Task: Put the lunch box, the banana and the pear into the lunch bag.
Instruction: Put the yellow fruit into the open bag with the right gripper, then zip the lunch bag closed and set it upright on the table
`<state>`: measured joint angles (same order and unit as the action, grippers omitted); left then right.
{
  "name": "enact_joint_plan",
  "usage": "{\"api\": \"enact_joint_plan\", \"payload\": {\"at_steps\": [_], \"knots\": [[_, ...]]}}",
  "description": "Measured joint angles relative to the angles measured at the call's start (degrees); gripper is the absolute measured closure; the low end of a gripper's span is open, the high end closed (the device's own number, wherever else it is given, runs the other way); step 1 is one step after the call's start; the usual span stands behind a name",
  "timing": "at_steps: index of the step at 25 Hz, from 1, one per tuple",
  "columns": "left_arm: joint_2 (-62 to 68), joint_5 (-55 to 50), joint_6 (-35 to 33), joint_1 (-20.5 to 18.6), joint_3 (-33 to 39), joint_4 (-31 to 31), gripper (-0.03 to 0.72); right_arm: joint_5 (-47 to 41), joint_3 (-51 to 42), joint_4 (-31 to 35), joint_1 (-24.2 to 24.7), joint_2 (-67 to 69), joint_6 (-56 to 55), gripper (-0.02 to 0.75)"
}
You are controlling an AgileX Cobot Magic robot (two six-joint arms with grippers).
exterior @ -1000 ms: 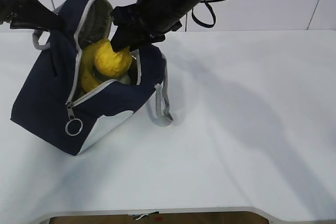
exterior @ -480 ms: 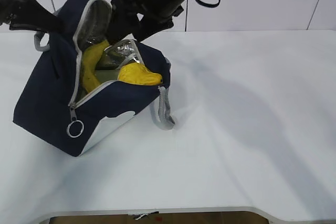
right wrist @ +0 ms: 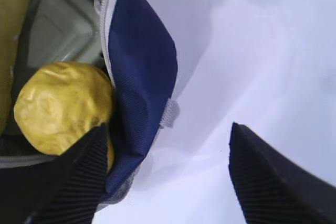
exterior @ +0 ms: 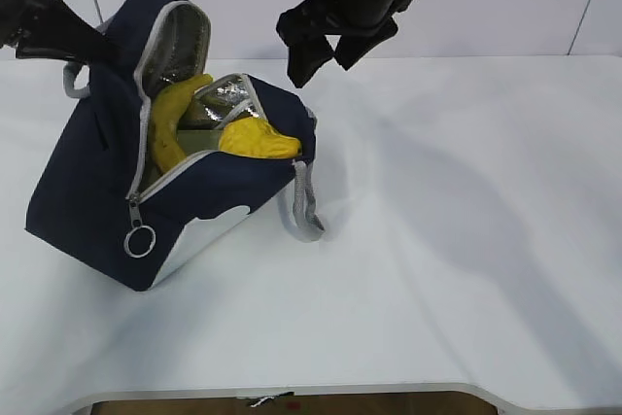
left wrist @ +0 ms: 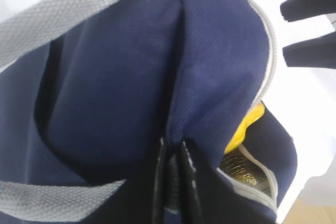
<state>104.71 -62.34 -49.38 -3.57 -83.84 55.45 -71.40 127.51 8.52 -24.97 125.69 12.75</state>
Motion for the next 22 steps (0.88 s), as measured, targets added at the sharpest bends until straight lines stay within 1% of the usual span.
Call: {"api": "enact_joint_plan", "payload": {"at_steps": [5, 13, 22], "knots": [[0.0, -0.4, 0.0, 0.0, 0.0, -0.1, 0.665, 0.0, 0.0, 0.1, 0.0, 1.1, -1.1, 0.174], [0.0, -0.6, 0.0, 0.0, 0.0, -0.1, 0.665, 0.0, -0.2, 0.3, 0.0, 3.4, -1.6, 0.225], [0.0, -0.6, 0.0, 0.0, 0.0, -0.9, 0.665, 0.0, -0.2, 0.4, 0.0, 5.2, -3.6, 0.235]]}}
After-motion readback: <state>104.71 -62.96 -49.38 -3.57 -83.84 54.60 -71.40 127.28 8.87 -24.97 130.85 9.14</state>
